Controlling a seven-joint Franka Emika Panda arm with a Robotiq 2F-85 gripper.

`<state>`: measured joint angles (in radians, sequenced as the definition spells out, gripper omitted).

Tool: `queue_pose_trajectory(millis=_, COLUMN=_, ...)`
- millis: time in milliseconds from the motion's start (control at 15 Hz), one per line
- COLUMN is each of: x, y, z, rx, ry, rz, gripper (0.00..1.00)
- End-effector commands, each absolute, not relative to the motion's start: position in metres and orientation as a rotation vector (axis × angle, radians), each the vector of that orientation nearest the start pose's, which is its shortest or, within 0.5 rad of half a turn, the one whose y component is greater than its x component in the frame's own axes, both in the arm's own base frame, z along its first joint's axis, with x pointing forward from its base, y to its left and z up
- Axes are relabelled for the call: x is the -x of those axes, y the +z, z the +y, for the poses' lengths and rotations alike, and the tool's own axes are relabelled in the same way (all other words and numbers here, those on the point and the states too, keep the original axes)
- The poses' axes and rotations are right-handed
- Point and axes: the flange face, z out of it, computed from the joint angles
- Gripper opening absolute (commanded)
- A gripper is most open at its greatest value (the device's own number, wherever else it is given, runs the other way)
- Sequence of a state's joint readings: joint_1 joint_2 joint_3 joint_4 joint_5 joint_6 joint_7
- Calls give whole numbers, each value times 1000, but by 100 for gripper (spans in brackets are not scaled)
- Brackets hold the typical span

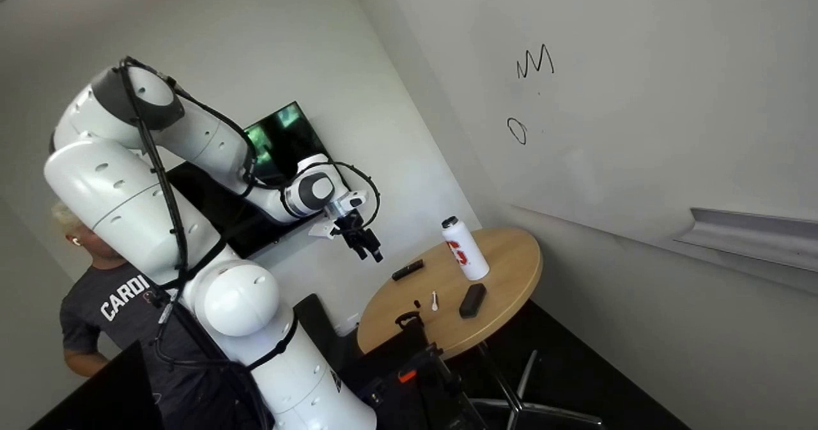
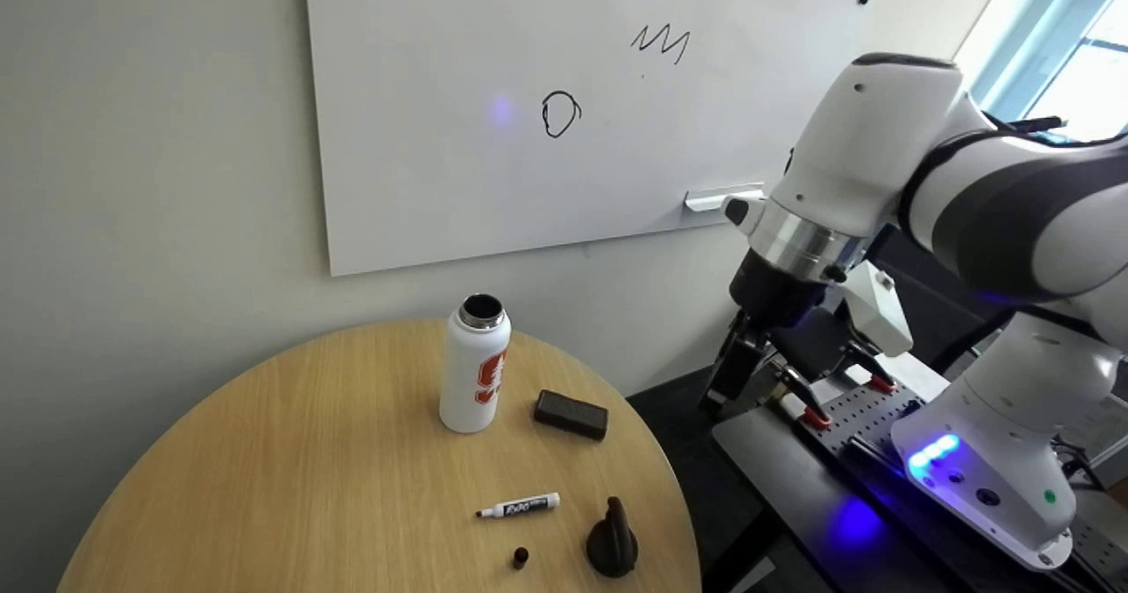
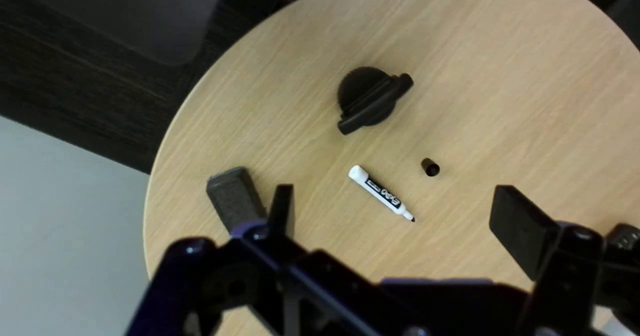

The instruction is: Put the lid on the bottle and then erase the circle on the whiteboard using the duster

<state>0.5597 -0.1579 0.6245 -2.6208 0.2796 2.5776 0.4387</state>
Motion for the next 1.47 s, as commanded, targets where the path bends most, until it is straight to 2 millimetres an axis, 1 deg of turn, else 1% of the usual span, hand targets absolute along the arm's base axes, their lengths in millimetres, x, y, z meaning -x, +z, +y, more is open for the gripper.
queue_pose_trajectory(millis=0, x=-155, y=275, z=428, rx=2896, ry=-67, rz=-551, gripper=100)
queue_pose_trajectory(millis=67, x=-158, y=286, z=416, rx=2904, ry=-66, rz=-648, gripper=100)
queue_pose_trajectory(millis=133, x=-151, y=278, z=421, rx=2901, ry=-66, rz=-611, gripper=100)
queue_pose_trajectory(millis=200, x=-149, y=273, z=423, rx=2900, ry=-56, rz=-592, gripper=100)
queue_pose_trajectory(millis=400, x=-153, y=272, z=424, rx=2900, ry=-48, rz=-576, gripper=100)
queue_pose_trajectory(millis=467, x=-157, y=270, z=427, rx=2886, ry=-10, rz=-526, gripper=100)
queue_pose_trajectory(millis=600, x=-160, y=262, z=427, rx=2899, ry=61, rz=-404, gripper=100)
queue_pose_trajectory(millis=867, x=-161, y=243, z=428, rx=2875, ry=137, rz=-235, gripper=100)
queue_pose_trajectory(millis=1133, x=-157, y=225, z=436, rx=2818, ry=89, rz=-153, gripper=100)
queue_pose_trajectory(millis=1400, x=-148, y=202, z=443, rx=2815, ry=79, rz=-43, gripper=100)
